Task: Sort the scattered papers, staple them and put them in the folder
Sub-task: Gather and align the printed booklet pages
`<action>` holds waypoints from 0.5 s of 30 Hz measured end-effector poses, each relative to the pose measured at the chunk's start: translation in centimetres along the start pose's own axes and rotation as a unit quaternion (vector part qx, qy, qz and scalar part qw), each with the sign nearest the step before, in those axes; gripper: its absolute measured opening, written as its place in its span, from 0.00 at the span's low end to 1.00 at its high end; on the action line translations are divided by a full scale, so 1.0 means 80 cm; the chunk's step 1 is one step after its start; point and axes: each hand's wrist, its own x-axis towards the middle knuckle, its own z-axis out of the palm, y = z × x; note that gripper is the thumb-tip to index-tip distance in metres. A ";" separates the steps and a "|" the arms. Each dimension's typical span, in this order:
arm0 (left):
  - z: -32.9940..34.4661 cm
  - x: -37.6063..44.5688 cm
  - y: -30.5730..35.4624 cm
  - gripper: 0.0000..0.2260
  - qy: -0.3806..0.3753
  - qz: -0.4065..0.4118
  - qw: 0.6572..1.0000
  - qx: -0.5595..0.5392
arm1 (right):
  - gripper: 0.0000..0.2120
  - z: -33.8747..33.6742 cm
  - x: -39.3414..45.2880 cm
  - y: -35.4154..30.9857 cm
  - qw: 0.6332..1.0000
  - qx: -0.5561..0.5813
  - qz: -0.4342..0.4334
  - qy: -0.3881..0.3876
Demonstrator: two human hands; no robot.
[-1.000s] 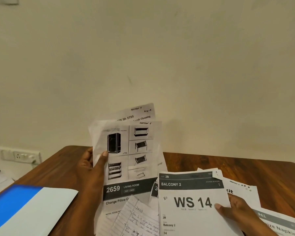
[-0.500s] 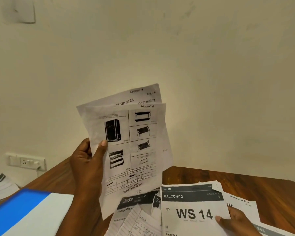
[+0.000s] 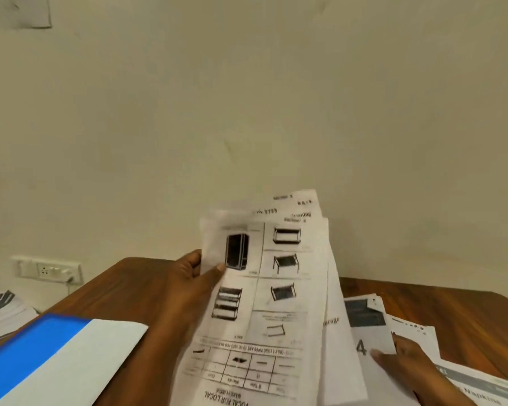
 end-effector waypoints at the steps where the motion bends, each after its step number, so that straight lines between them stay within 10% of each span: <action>1: -0.002 -0.003 -0.016 0.11 -0.024 -0.048 0.998 0.014 | 0.10 -0.002 -0.006 -0.009 1.000 -0.001 -0.001 -0.006; 8: -0.012 -0.014 -0.073 0.05 -0.051 -0.200 0.957 0.203 | 0.14 -0.022 -0.014 0.007 0.986 0.159 0.001 -0.048; 13: -0.021 -0.002 -0.117 0.06 -0.026 -0.167 0.903 0.395 | 0.43 -0.051 -0.013 -0.001 0.978 0.201 -0.033 -0.029; 15: -0.021 0.007 -0.132 0.14 -0.015 -0.121 0.855 0.504 | 0.27 -0.067 -0.017 -0.013 0.977 0.202 -0.054 -0.027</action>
